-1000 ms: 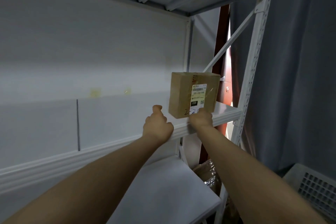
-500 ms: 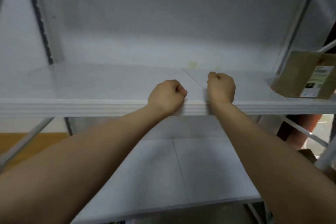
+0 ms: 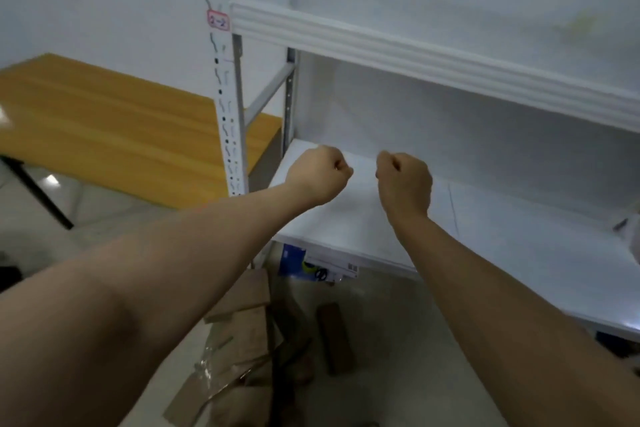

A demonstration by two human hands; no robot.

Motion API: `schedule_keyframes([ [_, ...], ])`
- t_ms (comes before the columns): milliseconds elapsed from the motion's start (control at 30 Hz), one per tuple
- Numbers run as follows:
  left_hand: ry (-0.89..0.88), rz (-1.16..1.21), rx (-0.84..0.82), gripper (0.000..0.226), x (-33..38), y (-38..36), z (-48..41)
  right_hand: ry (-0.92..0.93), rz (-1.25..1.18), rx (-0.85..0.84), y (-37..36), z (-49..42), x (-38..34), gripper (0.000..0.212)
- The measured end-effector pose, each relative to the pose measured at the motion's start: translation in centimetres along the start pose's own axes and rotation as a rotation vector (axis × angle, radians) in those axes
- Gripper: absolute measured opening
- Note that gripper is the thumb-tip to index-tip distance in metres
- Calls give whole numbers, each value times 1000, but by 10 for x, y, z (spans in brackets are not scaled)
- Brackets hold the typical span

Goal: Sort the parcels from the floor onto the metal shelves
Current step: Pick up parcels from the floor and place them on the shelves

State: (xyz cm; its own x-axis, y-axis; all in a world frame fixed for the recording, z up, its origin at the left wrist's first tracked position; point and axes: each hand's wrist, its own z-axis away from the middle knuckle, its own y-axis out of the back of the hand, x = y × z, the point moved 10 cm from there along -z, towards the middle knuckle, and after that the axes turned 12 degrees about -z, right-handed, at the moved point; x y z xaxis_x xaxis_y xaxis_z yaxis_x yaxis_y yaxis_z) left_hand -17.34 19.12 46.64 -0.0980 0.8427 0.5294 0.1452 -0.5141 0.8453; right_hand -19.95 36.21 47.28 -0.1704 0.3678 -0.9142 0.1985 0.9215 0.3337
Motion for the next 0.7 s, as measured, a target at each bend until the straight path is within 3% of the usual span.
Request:
schedule_keyframes([
  [100, 148, 10, -80, 27, -75, -32, 13, -126, 54, -190, -59, 28, 50, 43],
  [333, 638, 227, -281, 3, -250, -163, 75, -553, 154, -747, -187, 113, 215, 17],
  [500, 911, 304, -354, 16, -339, -268, 127, -742, 201, -898, -251, 166, 342, 10],
  [700, 1070, 359, -298, 15, -413, -371, 150, -904, 226, -990, -304, 222, 476, 23],
])
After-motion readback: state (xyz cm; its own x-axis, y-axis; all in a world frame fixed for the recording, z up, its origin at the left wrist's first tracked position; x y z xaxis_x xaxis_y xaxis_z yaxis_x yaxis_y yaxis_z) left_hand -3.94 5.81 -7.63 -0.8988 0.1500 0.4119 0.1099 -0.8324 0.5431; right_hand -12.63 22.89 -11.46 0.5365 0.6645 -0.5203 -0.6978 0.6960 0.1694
